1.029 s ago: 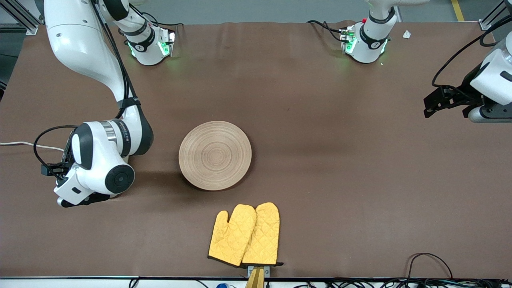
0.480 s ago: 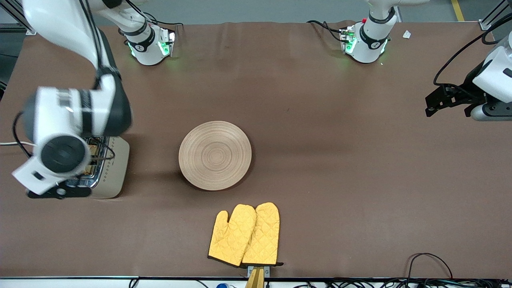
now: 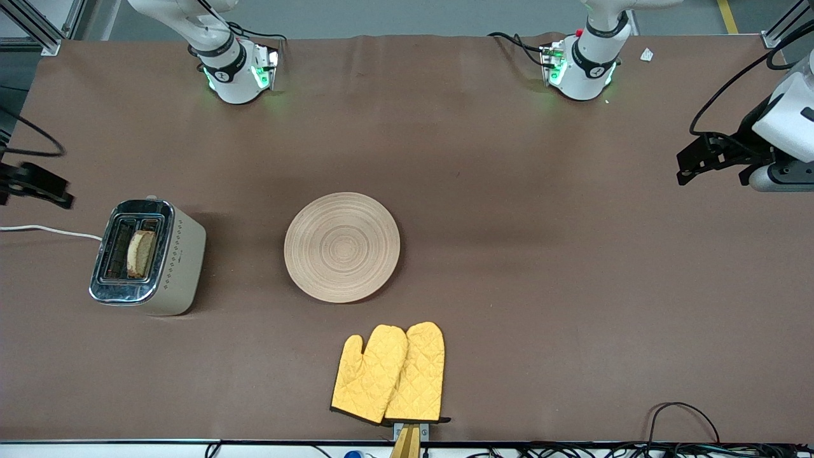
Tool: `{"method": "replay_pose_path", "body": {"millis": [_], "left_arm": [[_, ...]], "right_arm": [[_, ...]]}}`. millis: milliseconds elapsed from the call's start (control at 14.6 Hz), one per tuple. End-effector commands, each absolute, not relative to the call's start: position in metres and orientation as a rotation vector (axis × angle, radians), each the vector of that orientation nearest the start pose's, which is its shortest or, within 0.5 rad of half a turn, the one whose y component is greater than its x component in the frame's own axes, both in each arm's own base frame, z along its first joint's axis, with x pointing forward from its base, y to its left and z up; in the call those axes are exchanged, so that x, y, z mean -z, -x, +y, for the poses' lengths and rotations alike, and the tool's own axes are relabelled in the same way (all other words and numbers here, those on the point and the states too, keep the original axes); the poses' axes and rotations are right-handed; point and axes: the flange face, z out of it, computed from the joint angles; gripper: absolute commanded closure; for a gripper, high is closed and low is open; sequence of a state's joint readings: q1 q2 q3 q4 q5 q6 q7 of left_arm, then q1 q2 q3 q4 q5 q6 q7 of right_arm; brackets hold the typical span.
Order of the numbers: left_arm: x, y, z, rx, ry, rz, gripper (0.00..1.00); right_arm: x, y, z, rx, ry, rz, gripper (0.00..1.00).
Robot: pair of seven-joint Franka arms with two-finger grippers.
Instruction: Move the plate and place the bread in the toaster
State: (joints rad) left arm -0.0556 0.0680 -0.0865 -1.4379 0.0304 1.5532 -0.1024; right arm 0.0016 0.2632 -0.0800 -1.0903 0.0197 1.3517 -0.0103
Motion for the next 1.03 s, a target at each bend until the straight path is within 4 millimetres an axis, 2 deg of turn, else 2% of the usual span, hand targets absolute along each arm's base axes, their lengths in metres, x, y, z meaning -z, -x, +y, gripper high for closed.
{"method": "replay_pose_path", "body": {"millis": [0,206,480,618,686,961], "left_arm": [[-0.654,-0.565,-0.074,0.088,3.104,0.082,0.0],[-0.654,-0.566,-0.072,0.09,3.109,0.077,0.0],[-0.655,-0.566,-0.071,0.097,3.106,0.077,0.0],[-0.654,-0.567,-0.07,0.097,3.103,0.077,0.0],[-0.654,-0.567,-0.07,0.097,3.102,0.089,0.0],[-0.653,-0.568,-0.07,0.089,3.105,0.099,0.0]], "right_arm": [[-0.653,-0.584,-0.039,-0.06,3.095,0.077,0.0],[-0.628,-0.575,-0.036,-0.011,3.099,0.066,0.0],[-0.63,-0.572,-0.039,0.007,3.1,0.041,0.0],[-0.63,-0.572,-0.041,0.009,3.104,-0.08,0.0],[-0.63,-0.572,-0.041,0.008,3.11,-0.083,0.0],[-0.63,-0.569,-0.066,0.007,3.111,-0.092,0.0]]}}
